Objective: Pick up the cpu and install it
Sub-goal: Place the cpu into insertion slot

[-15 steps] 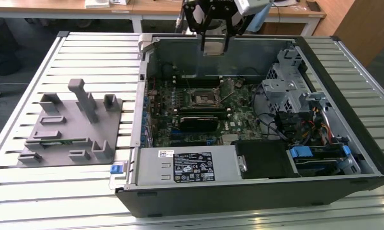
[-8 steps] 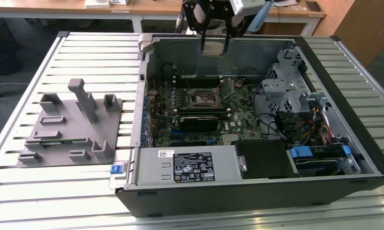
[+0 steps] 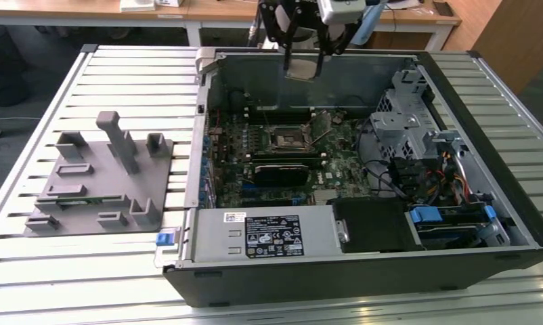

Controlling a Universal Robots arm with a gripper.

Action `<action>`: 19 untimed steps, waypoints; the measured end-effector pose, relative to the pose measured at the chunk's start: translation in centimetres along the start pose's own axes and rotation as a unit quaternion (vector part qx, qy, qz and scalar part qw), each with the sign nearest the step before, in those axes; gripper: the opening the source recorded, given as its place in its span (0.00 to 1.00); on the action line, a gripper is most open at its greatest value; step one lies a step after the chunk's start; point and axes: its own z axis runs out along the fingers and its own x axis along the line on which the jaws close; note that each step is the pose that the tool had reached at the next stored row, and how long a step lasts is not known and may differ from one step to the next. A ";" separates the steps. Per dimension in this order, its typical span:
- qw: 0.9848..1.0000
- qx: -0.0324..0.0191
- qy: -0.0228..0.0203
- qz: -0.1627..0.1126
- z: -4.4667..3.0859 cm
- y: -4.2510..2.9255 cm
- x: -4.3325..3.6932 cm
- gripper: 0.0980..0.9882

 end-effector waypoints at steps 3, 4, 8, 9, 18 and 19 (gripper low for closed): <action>1.000 0.000 -0.001 0.021 0.06 0.00 0.00 0.49; 1.000 0.000 -0.001 0.028 0.08 -0.01 0.00 0.49; 0.998 0.000 -0.003 0.056 0.16 -0.01 0.01 0.49; 0.998 0.000 -0.003 0.063 0.18 -0.01 0.01 0.49; 0.992 0.000 -0.006 0.130 0.36 -0.02 0.01 0.49; 0.990 0.001 -0.006 0.137 0.38 -0.02 0.01 0.49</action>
